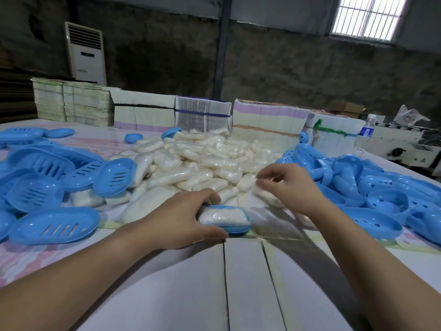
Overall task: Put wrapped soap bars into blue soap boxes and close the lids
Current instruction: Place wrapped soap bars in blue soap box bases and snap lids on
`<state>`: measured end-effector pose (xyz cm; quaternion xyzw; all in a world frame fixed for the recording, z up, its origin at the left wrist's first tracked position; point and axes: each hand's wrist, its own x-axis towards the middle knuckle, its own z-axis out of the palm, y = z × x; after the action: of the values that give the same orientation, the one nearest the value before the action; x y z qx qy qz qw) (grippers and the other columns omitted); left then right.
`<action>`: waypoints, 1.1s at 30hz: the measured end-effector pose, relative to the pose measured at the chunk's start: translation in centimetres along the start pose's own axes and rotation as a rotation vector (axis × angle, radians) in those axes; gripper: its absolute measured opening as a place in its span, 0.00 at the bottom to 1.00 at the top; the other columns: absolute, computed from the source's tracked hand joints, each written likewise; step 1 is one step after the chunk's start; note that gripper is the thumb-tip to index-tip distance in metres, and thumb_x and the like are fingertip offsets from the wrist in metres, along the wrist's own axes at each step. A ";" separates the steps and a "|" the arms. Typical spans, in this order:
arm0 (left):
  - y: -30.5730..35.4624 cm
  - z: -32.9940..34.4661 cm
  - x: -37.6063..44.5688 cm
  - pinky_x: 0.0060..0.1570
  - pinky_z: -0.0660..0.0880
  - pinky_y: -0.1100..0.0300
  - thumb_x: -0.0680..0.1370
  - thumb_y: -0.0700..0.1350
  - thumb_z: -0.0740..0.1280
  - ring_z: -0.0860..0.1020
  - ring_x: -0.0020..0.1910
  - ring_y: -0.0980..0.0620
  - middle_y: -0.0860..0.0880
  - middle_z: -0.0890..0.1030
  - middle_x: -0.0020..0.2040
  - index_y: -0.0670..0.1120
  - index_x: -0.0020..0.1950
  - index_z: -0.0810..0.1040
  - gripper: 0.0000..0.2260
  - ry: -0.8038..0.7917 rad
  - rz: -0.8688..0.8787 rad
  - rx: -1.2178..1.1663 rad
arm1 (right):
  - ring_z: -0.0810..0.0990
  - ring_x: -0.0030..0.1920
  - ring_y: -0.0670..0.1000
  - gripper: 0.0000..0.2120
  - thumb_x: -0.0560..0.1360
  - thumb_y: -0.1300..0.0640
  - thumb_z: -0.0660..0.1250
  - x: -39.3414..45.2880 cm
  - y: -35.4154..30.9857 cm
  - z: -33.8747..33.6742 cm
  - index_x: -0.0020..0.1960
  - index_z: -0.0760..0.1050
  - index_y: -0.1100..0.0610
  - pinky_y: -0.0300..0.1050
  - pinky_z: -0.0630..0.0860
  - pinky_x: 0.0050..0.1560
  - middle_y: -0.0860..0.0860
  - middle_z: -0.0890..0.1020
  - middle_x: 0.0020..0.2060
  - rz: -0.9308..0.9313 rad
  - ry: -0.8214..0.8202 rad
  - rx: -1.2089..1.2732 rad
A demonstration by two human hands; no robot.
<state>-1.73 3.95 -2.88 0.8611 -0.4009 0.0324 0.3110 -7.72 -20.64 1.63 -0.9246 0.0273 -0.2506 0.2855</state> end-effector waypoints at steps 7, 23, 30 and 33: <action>-0.2 0.0 -0.1 0.46 0.72 0.69 0.69 0.63 0.75 0.74 0.49 0.66 0.62 0.79 0.51 0.60 0.60 0.73 0.23 -0.019 0.024 0.030 | 0.72 0.54 0.57 0.17 0.73 0.60 0.60 0.4 4.8 -1.6 0.58 0.75 0.46 0.51 0.68 0.52 0.50 0.73 0.45 0.477 0.074 -0.574; -0.3 0.0 -0.1 0.49 0.70 0.74 0.66 0.65 0.74 0.74 0.52 0.70 0.76 0.73 0.52 0.65 0.56 0.73 0.21 -0.001 0.063 0.036 | 0.72 0.46 0.52 0.26 0.70 0.65 0.62 0.2 4.6 -0.9 0.64 0.74 0.44 0.46 0.70 0.42 0.49 0.81 0.52 0.347 0.181 -0.383; -0.2 -0.1 -0.2 0.49 0.70 0.76 0.62 0.71 0.70 0.73 0.53 0.71 0.74 0.75 0.52 0.68 0.56 0.70 0.26 -0.009 0.049 0.008 | 0.74 0.37 0.44 0.21 0.73 0.67 0.68 -0.1 0.5 0.3 0.58 0.78 0.44 0.43 0.75 0.41 0.45 0.75 0.36 0.085 0.202 0.212; -0.1 -0.1 -0.3 0.49 0.70 0.76 0.58 0.73 0.69 0.75 0.55 0.70 0.69 0.78 0.53 0.69 0.59 0.66 0.31 -0.008 0.009 -0.009 | 0.77 0.35 0.43 0.21 0.73 0.68 0.71 -0.4 -1.7 0.6 0.56 0.79 0.43 0.40 0.78 0.40 0.45 0.79 0.33 0.063 0.083 0.621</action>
<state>-1.87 4.25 -2.93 0.8580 -0.4062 0.0284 0.3131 -7.94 -18.86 1.91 -0.7808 -0.0101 -0.2757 0.5605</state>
